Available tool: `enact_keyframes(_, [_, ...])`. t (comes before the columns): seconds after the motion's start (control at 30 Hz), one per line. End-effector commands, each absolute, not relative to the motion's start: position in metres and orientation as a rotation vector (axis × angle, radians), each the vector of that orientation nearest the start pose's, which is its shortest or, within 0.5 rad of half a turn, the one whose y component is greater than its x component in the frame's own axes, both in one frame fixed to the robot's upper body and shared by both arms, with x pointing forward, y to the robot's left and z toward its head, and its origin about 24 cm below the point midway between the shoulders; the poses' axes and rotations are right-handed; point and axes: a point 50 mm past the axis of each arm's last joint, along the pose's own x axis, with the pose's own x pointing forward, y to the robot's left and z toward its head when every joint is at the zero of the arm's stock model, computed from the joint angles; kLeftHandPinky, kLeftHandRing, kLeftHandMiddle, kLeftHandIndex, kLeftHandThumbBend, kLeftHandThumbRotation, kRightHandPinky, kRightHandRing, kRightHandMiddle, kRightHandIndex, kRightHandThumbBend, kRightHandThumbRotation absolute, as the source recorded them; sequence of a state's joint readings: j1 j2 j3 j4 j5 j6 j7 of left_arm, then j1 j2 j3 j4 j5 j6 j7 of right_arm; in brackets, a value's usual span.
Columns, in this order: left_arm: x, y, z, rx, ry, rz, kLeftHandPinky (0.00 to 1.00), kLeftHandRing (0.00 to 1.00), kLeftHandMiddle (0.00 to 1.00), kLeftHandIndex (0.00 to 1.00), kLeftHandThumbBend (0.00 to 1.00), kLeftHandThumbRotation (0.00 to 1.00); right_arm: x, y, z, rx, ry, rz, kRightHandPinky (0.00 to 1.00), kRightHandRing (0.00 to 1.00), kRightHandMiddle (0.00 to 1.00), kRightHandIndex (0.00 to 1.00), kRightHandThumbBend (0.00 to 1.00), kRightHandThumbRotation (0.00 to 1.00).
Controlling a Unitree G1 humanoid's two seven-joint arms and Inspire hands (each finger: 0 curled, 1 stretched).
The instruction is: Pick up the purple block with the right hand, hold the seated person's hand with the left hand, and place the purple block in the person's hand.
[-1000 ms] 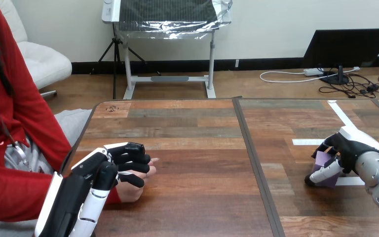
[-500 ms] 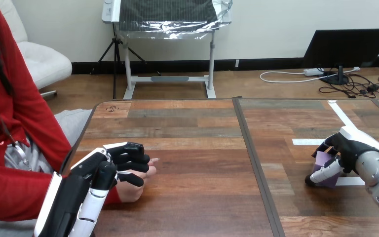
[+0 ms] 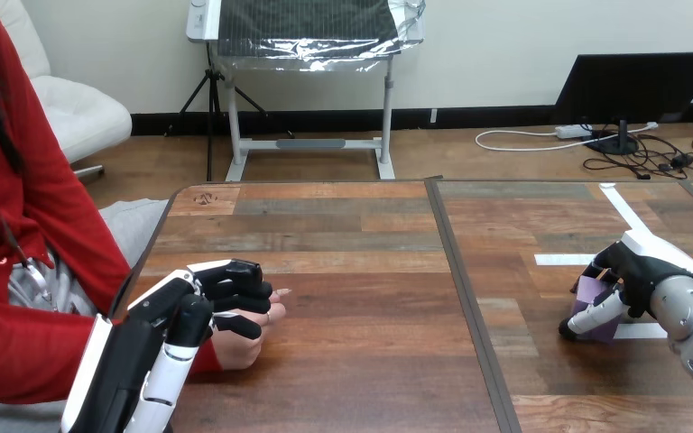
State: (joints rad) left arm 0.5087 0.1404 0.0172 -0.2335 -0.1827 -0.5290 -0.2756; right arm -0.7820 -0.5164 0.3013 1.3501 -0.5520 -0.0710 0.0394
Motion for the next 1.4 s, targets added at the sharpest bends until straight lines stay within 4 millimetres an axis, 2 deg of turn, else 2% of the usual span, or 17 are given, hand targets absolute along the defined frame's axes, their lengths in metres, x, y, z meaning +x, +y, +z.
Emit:
enact_keyframes(0.0, [0.150,0.186,0.067,0.065,-0.346,-0.147,0.54,0.64,0.65,0.64,0.65,0.88,0.353,-0.289,0.047,-1.172,0.515,0.032,0.50,0.55,0.59,0.54,0.79,0.00])
enact_keyframes(0.93, [0.149,0.186,0.066,0.065,-0.348,-0.139,0.54,0.64,0.64,0.64,0.63,0.87,0.356,-0.288,0.052,-1.143,0.478,0.014,0.40,0.46,0.53,0.53,0.79,0.00])
enact_keyframes(1.07, [0.150,0.188,0.067,0.120,-0.367,-0.136,0.54,0.64,0.64,0.64,0.62,0.87,0.356,-0.287,0.053,-1.144,0.464,0.014,0.39,0.45,0.52,0.53,0.79,0.00])
enact_keyframes(1.17, [0.150,0.190,0.067,0.198,-0.378,-0.116,0.54,0.62,0.63,0.64,0.57,0.88,0.357,-0.287,0.054,-1.143,0.460,0.014,0.39,0.45,0.52,0.53,0.79,0.00])
enact_keyframes(1.27, [0.150,0.193,0.068,0.283,-0.373,-0.087,0.56,0.62,0.63,0.64,0.55,0.86,0.358,-0.286,0.055,-1.138,0.453,0.011,0.39,0.45,0.52,0.53,0.79,0.00])
enact_keyframes(1.37, [0.150,0.197,0.069,0.372,-0.372,-0.056,0.57,0.62,0.64,0.64,0.53,0.79,0.359,-0.285,0.056,-1.134,0.442,0.008,0.39,0.45,0.52,0.53,0.80,0.00])
